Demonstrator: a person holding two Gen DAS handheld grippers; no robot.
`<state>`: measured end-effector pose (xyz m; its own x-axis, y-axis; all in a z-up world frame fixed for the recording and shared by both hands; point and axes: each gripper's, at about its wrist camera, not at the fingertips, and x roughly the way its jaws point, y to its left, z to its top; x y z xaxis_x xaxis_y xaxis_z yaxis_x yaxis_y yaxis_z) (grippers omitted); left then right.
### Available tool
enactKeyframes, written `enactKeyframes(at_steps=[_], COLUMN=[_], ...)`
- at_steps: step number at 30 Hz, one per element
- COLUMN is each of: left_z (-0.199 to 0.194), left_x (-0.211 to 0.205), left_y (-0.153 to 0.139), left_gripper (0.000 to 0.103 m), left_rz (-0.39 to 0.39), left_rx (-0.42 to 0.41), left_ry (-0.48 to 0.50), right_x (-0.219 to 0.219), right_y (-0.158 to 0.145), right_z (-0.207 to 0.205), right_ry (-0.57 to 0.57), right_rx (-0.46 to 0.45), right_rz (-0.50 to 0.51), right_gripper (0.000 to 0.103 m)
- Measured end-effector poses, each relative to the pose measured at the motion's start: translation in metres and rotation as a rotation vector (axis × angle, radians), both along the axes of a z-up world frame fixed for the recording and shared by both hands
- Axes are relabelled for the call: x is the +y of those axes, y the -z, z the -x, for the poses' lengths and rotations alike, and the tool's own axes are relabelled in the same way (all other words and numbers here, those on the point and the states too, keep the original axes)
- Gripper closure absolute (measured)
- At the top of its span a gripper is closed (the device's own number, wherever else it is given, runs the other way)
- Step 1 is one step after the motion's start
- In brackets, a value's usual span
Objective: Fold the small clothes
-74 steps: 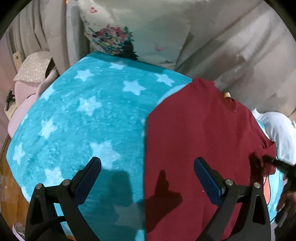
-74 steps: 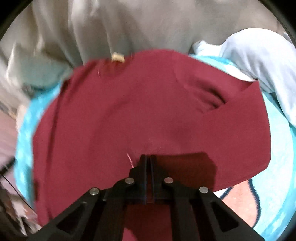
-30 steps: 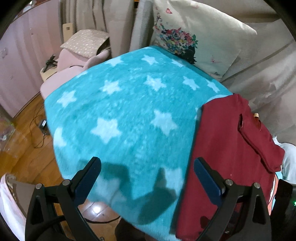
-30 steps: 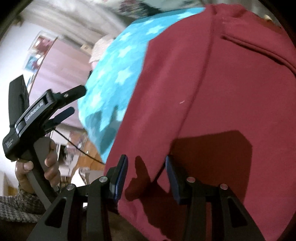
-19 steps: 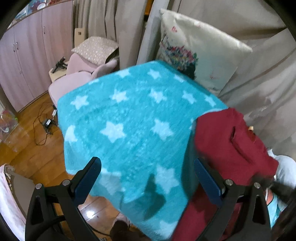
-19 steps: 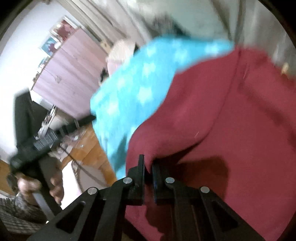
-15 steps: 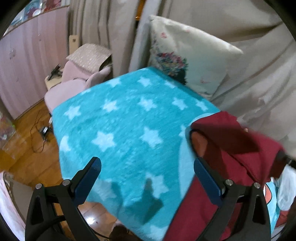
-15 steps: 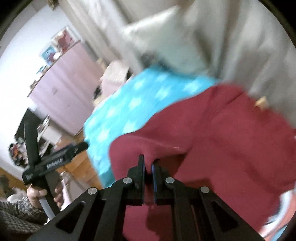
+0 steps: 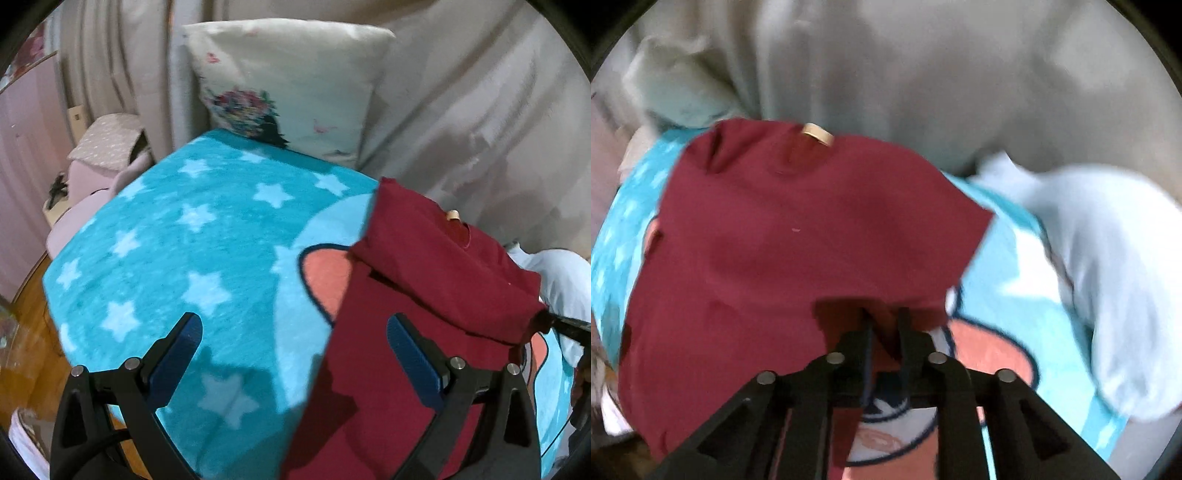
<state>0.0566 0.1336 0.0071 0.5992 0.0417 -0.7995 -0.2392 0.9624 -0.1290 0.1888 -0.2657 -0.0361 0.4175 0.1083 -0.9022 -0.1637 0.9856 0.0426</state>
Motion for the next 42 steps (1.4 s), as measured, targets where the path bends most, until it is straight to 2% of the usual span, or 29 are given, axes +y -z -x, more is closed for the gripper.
enactKeyframes(at_steps=[4,8,11,14,16,17,18,19,20,21,23,26,28,29,31,34,36,38,40,41,42], left_z=[-0.030,-0.065,-0.079,-0.080,-0.081,-0.081,-0.081,-0.081,-0.081,-0.081,-0.082,-0.086,-0.086,-0.085,-0.082,-0.078,-0.071,-0.065,-0.058,-0.054,-0.050], left_x=[-0.008,-0.015,-0.014,-0.008,-0.003,0.001,0.004,0.008,0.011,0.013,0.017,0.018,0.017,0.016,0.014,0.011,0.009,0.010,0.012,0.013,0.014], left_y=[0.008,0.019,0.024,0.027,0.030,0.030,0.031,0.031,0.032,0.032,0.034,0.040,0.043,0.043,0.045,0.054,0.059,0.063,0.065,0.066,0.067], left_gripper=[0.003,0.003,0.003,0.003,0.003,0.003,0.003,0.003,0.003,0.003,0.003,0.003,0.003,0.003,0.003,0.003,0.003,0.003,0.003,0.003,0.003], left_rz=[0.010,-0.010,0.009,0.025,0.024,0.026,0.029,0.031,0.031,0.030,0.025,0.031,0.047,0.051,0.065,0.103,0.117,0.113,0.113,0.116,0.120], left_rx=[-0.003,-0.009,-0.001,-0.004,0.004,0.004,0.005,0.005,0.005,0.005,0.002,0.024,0.031,0.031,0.038,0.075,0.093,0.101,0.112,0.118,0.122], left_ry=[0.033,0.067,0.087,0.106,0.117,0.120,0.122,0.125,0.129,0.132,0.139,0.161,0.180,0.186,0.198,0.213,0.207,0.192,0.174,0.162,0.154], right_x=[0.016,0.065,0.125,0.186,0.221,0.234,0.248,0.261,0.270,0.280,0.296,0.308,0.303,0.298,0.278,0.221,0.167,0.117,0.048,0.020,-0.014], right_y=[-0.032,-0.045,-0.035,-0.019,-0.002,0.004,0.014,0.027,0.037,0.044,0.046,0.045,0.039,0.034,0.019,0.014,0.021,0.030,0.040,0.040,0.037], right_z=[0.002,-0.018,-0.048,-0.080,-0.107,-0.118,-0.130,-0.142,-0.149,-0.156,-0.165,-0.169,-0.163,-0.156,-0.135,-0.098,-0.074,-0.055,-0.038,-0.029,-0.011], right_ry=[0.012,-0.079,-0.175,-0.252,-0.263,-0.262,-0.258,-0.243,-0.229,-0.228,-0.255,-0.261,-0.245,-0.235,-0.214,-0.130,-0.021,0.077,0.251,0.322,0.408], right_rx=[-0.109,-0.094,-0.044,-0.002,0.057,0.084,0.120,0.154,0.167,0.164,0.119,0.056,0.027,0.008,-0.036,-0.009,0.015,0.023,0.024,0.009,-0.017], right_rz=[-0.053,-0.180,-0.270,-0.266,-0.292,-0.308,-0.318,-0.300,-0.260,-0.211,-0.137,-0.090,-0.096,-0.100,-0.140,-0.239,-0.258,-0.236,-0.227,-0.248,-0.351], right_gripper=[0.064,0.060,0.060,0.060,0.060,0.058,0.050,0.050,0.056,0.080,0.083,0.083,0.079,0.074,0.072,0.072,0.072,0.072,0.073,0.084,0.090])
